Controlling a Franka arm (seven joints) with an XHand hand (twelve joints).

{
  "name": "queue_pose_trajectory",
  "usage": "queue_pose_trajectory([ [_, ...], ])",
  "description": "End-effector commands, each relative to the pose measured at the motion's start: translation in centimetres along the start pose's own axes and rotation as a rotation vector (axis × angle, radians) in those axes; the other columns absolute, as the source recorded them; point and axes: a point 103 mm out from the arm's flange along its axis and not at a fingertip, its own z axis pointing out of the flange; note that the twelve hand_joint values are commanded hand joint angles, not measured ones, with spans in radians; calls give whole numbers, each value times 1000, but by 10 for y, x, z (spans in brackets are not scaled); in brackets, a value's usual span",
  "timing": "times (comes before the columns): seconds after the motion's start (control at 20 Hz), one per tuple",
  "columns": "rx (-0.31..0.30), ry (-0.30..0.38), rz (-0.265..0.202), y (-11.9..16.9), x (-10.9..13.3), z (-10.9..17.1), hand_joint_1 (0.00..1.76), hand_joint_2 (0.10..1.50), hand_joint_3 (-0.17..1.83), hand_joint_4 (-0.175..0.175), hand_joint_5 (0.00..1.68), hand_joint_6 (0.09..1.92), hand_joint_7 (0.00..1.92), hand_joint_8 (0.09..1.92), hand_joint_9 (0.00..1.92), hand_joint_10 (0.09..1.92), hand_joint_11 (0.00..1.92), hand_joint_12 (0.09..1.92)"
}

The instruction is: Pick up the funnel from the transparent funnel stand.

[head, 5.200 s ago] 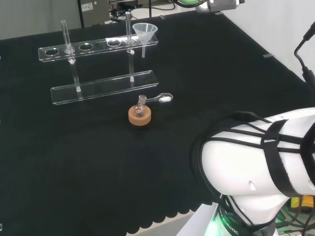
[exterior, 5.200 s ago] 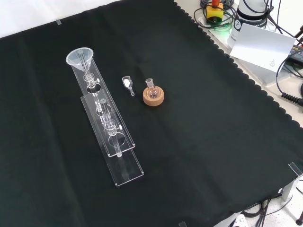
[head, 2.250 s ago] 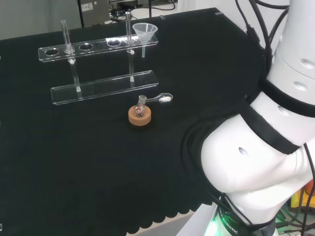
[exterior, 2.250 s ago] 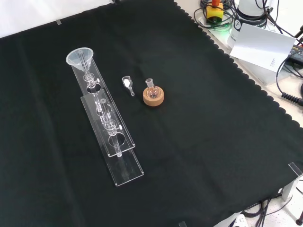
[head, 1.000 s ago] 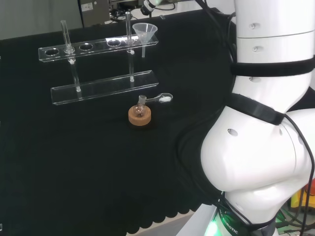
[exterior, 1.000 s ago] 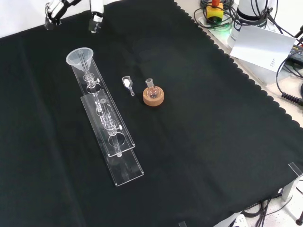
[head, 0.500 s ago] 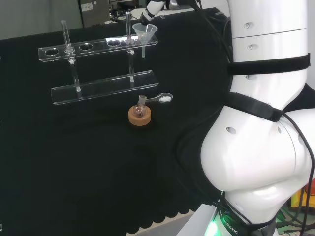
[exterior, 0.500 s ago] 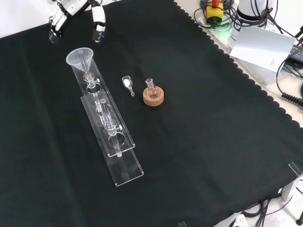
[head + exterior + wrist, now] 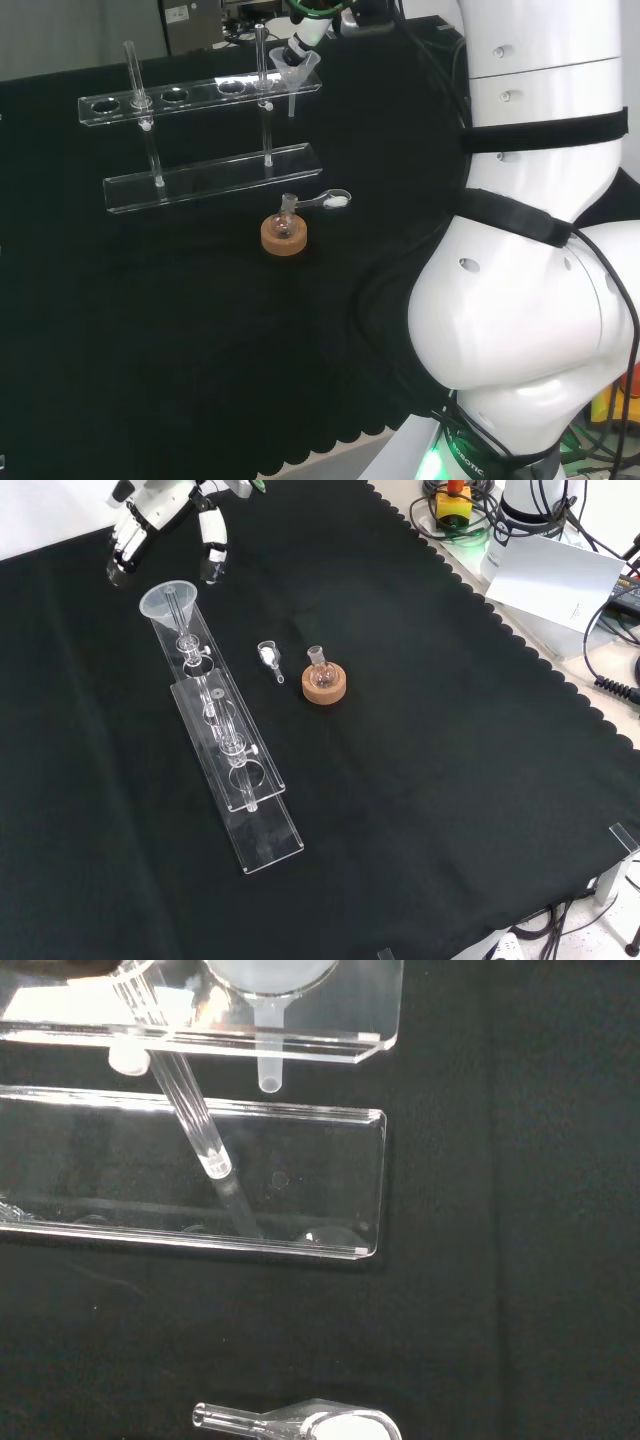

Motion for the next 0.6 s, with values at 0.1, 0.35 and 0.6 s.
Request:
queue_pose_trajectory([
  [0.1,19,-17,-14,9,4,6,608,634,435,-26,20,87,0,366,157,792,149,1418],
  [0.35,33,-17,-19,17,1,14,612,629,431,-26,18,87,0,378,166,802,148,1420],
  [0.6,41,-24,-20,22,2,19,612,628,430,-26,17,87,0,381,170,804,147,1421],
])
